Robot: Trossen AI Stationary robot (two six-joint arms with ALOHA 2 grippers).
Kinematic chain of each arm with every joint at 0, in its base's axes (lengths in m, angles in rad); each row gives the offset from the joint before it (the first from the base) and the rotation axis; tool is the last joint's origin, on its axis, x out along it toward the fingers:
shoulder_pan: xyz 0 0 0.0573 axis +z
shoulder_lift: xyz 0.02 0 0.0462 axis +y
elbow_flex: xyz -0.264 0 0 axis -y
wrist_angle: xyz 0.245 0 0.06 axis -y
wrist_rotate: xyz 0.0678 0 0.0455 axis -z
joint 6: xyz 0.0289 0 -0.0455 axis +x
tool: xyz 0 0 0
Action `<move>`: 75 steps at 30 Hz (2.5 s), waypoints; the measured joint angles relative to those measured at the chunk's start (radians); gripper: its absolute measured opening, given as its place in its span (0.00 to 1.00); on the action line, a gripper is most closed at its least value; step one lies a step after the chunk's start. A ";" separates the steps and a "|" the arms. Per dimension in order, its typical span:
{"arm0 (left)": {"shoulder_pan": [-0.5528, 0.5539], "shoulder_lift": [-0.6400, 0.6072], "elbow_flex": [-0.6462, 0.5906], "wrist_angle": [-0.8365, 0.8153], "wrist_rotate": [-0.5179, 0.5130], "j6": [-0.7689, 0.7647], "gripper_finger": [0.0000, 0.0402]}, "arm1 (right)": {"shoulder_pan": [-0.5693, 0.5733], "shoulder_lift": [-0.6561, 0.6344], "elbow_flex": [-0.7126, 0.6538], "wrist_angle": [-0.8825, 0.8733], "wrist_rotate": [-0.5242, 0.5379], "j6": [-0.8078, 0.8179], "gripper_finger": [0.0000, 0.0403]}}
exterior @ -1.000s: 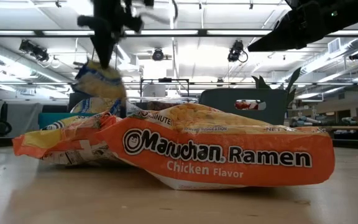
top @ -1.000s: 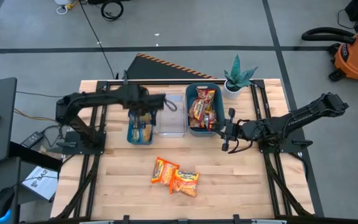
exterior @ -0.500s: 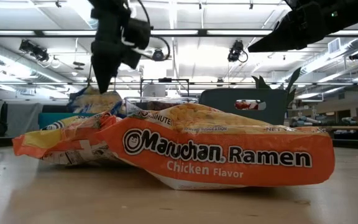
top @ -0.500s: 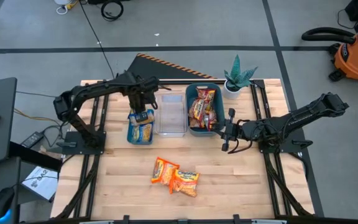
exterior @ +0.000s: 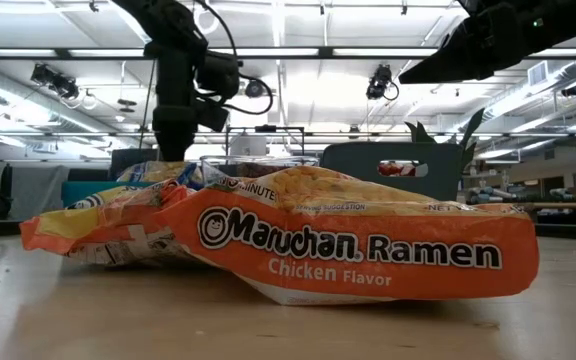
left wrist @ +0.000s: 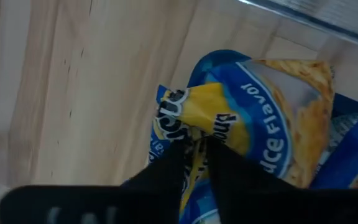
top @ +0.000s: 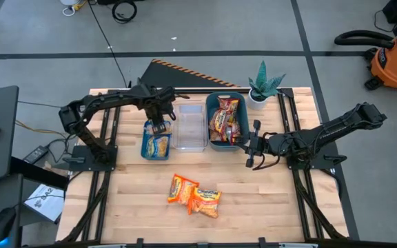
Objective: Sort Maruchan noodles
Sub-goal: Put the blue noodle pack into the blue bin, then put the orange noodle pack into the transparent bin
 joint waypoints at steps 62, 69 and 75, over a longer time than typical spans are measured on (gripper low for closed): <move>-0.741 0.432 0.441 0.127 0.291 -0.559 0.42 | 0.000 0.000 0.000 0.004 0.002 -0.003 0.22; -0.742 0.457 0.441 0.139 0.265 -0.551 0.42 | 0.000 0.000 0.000 0.005 0.002 -0.004 0.22; -0.744 0.489 0.440 0.141 0.256 -0.522 0.42 | 0.000 0.000 0.000 0.005 0.002 -0.002 0.22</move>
